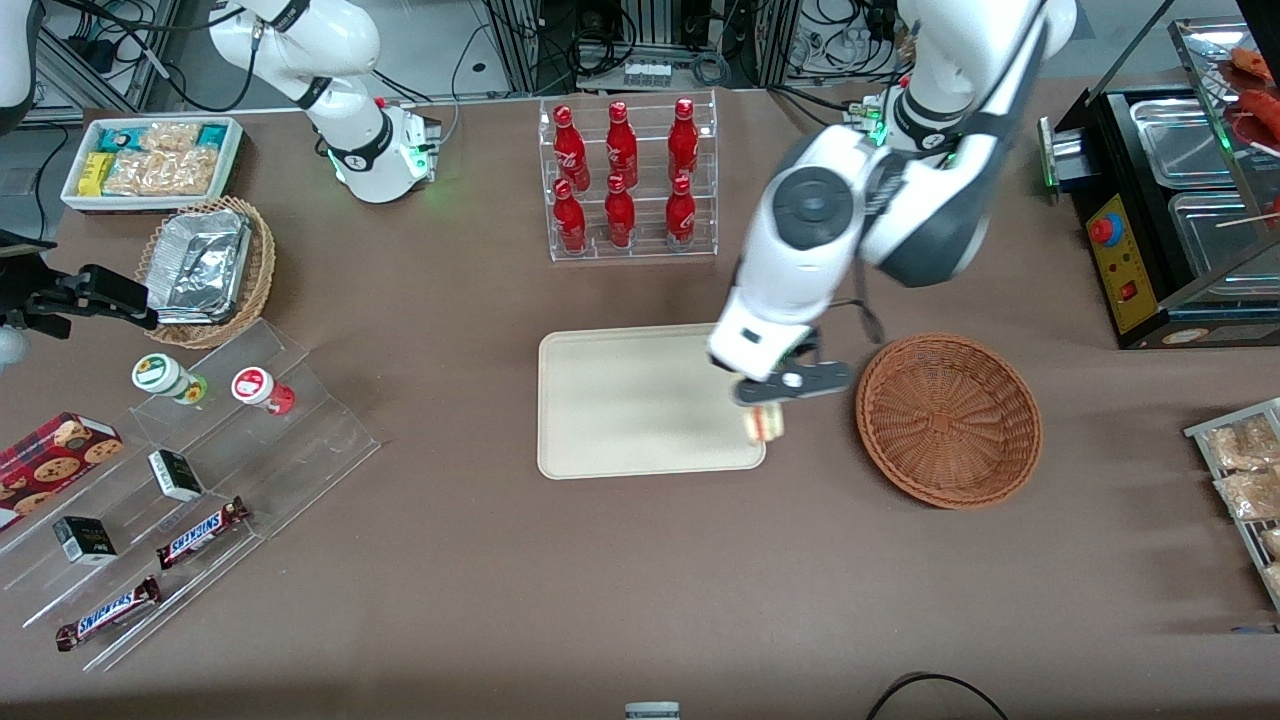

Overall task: Place sandwich from basket to tray
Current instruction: 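Carry the sandwich with the left gripper over the cream tray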

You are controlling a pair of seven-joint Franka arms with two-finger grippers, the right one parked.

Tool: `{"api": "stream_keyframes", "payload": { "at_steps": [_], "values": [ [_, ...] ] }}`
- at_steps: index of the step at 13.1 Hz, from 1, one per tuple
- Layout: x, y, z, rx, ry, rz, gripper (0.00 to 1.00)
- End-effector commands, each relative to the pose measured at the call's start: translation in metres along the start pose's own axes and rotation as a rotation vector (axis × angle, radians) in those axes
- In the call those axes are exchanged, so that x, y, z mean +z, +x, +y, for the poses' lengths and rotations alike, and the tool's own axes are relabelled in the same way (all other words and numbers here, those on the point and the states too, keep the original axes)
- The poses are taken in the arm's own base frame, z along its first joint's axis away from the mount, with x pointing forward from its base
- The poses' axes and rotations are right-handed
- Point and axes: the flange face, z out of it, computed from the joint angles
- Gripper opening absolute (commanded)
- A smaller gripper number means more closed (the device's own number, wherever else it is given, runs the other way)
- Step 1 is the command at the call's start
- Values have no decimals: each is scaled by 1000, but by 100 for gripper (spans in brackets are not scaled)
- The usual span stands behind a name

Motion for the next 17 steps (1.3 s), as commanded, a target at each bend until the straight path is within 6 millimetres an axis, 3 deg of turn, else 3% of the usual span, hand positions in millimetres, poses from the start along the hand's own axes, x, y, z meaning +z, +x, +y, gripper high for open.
{"api": "stream_keyframes", "payload": {
  "at_steps": [1,4,8,17],
  "values": [
    [35,-6,56,48,9,-19,0],
    [85,-19,86,96,38,-41,0],
    [129,-33,105,129,49,-48,0],
    [186,-65,130,196,70,-41,0]
  ]
}}
